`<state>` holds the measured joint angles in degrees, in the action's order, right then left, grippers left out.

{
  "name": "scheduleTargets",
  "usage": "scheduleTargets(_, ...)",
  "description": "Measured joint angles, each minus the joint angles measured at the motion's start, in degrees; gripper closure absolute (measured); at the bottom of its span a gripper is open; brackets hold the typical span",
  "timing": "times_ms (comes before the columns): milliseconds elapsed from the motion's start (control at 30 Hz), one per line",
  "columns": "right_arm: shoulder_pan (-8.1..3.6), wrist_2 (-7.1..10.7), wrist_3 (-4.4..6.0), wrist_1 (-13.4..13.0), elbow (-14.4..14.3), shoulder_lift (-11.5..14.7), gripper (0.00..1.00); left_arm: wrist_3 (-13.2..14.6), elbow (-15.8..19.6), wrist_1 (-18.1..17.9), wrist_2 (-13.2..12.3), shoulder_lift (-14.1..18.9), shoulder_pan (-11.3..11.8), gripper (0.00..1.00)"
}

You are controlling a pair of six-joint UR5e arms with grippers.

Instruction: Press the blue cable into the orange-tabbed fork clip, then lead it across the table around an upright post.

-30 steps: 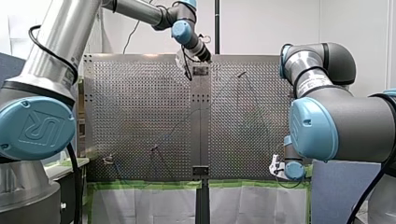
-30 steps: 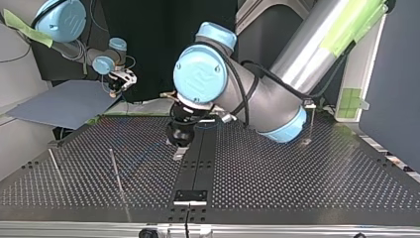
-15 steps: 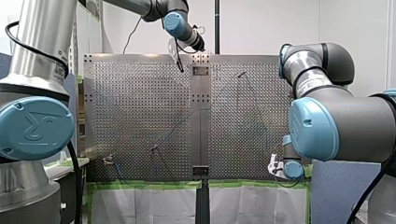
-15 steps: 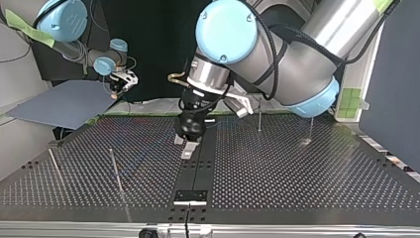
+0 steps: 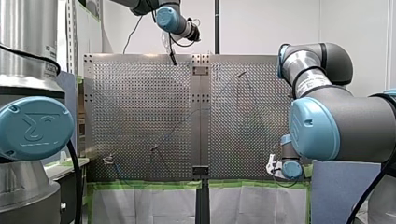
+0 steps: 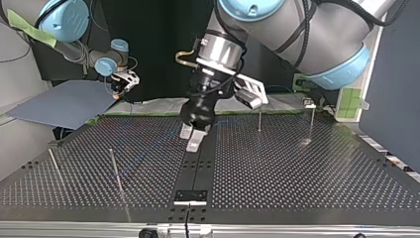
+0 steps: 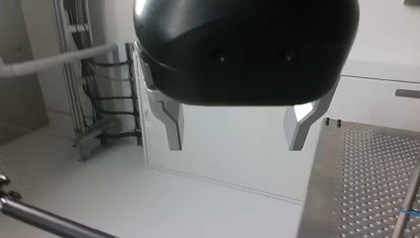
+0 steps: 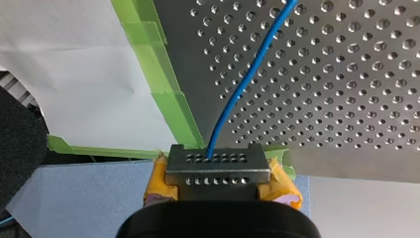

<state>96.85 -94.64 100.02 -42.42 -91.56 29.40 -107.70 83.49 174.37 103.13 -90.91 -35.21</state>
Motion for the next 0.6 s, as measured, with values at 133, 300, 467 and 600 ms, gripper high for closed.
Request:
scheduleTargets(133,0.07,-0.03,0.00,0.1,0.0,0.0,1.00,1.4,2.0,-2.0,-0.1,2.0,-0.1,0.00)
scheduleTargets(300,0.09,-0.03,-0.01,0.1,0.0,0.0,1.00,2.4,4.9,-4.8,-0.1,4.9,-0.3,0.00)
scheduleTargets(467,0.10,-0.02,-0.02,0.1,0.1,0.0,1.00,2.5,7.3,-7.3,0.0,6.0,-0.5,0.00)
scheduleTargets(600,0.09,-0.02,-0.02,0.1,0.1,0.0,1.00,2.2,9.6,-9.6,0.0,5.9,-0.4,0.00)
